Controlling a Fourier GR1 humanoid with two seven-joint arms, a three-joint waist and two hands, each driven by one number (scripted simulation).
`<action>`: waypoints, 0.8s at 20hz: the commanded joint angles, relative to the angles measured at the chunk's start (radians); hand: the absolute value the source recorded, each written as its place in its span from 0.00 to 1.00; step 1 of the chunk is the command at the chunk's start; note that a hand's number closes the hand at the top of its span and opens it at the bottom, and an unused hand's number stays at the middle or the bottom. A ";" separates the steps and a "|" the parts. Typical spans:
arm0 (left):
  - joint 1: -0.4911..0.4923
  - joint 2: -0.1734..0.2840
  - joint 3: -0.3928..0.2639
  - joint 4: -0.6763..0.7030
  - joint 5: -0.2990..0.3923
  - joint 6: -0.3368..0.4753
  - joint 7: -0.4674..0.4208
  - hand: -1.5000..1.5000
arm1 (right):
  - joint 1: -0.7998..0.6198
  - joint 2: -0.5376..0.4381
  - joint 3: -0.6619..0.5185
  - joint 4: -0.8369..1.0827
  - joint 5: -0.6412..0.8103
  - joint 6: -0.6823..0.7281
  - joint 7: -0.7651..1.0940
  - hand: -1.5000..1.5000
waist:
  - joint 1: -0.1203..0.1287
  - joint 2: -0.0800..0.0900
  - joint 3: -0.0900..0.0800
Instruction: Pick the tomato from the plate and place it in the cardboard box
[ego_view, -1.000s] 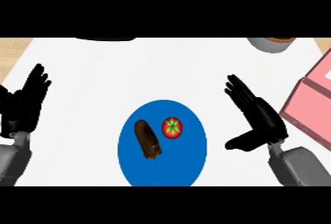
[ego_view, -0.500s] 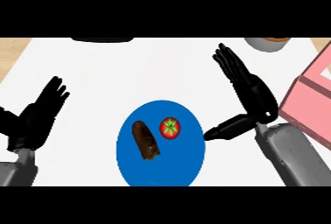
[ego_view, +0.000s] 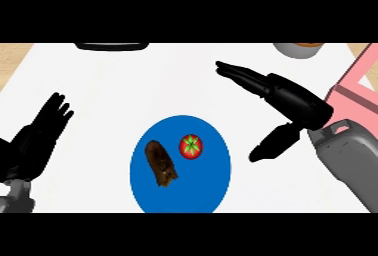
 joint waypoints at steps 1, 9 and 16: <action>0.034 -0.001 -0.009 -0.075 -0.007 0.021 0.029 0.50 | -0.077 -0.028 0.105 -0.044 0.140 0.045 0.174 0.00 | 0.003 -0.001 0.001; 0.033 -0.023 0.009 -0.059 -0.024 0.008 0.016 0.50 | -0.186 0.149 0.208 -0.061 0.157 0.220 0.550 0.00 | -0.010 0.006 0.002; 0.055 -0.024 0.057 -0.063 -0.032 -0.040 0.007 0.50 | -0.208 0.258 0.129 -0.010 0.116 0.367 0.711 0.00 | -0.010 0.008 0.002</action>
